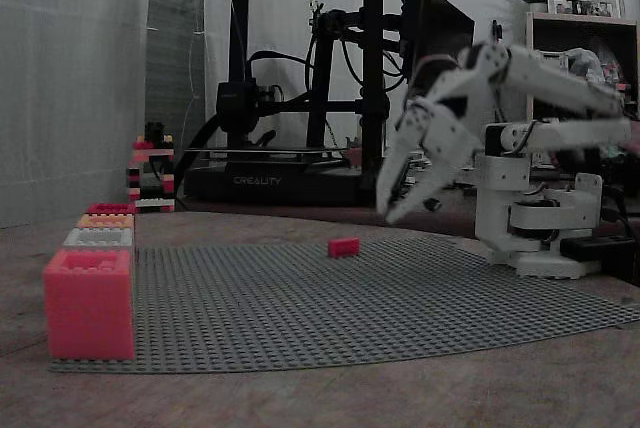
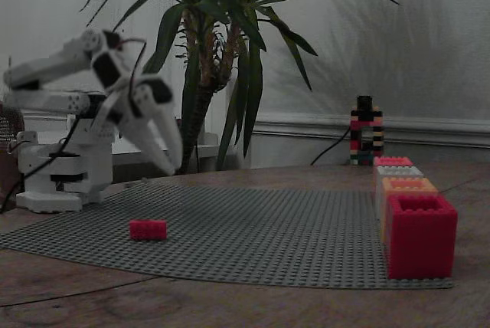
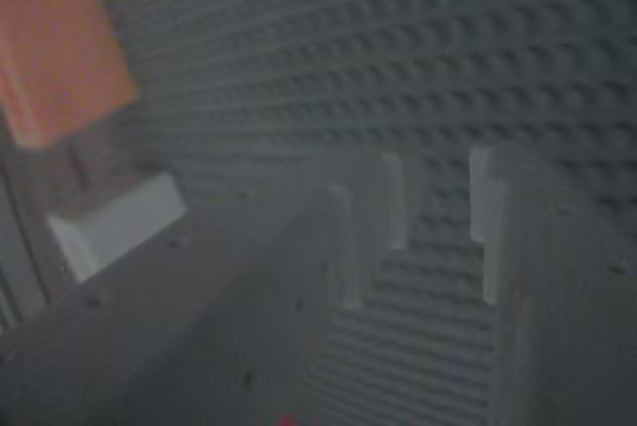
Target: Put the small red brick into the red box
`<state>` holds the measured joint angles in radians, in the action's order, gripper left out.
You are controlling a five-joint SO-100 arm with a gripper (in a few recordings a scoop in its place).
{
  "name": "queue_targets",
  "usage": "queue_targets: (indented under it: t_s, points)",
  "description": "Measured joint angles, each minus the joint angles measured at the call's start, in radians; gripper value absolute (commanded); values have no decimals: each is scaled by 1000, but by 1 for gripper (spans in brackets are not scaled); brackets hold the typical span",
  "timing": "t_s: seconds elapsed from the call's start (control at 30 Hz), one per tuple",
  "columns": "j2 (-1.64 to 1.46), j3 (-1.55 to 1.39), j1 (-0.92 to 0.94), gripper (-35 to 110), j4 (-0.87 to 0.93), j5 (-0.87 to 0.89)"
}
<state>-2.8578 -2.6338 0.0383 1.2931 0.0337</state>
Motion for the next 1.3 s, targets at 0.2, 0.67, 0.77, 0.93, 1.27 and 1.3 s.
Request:
queue_targets:
  t_s: [0.2,0.67,0.77,0.93,1.27,1.3]
  points:
    - [456,308,147,10,-54,57]
    - [1123,614,486,14,-112,63]
    - [1172,634,514,14,-114,83]
    - [1197,634,523,14,-109,83]
    - [1216,634,522,14,-77,101]
    - [1223,634,522,14,-77,101]
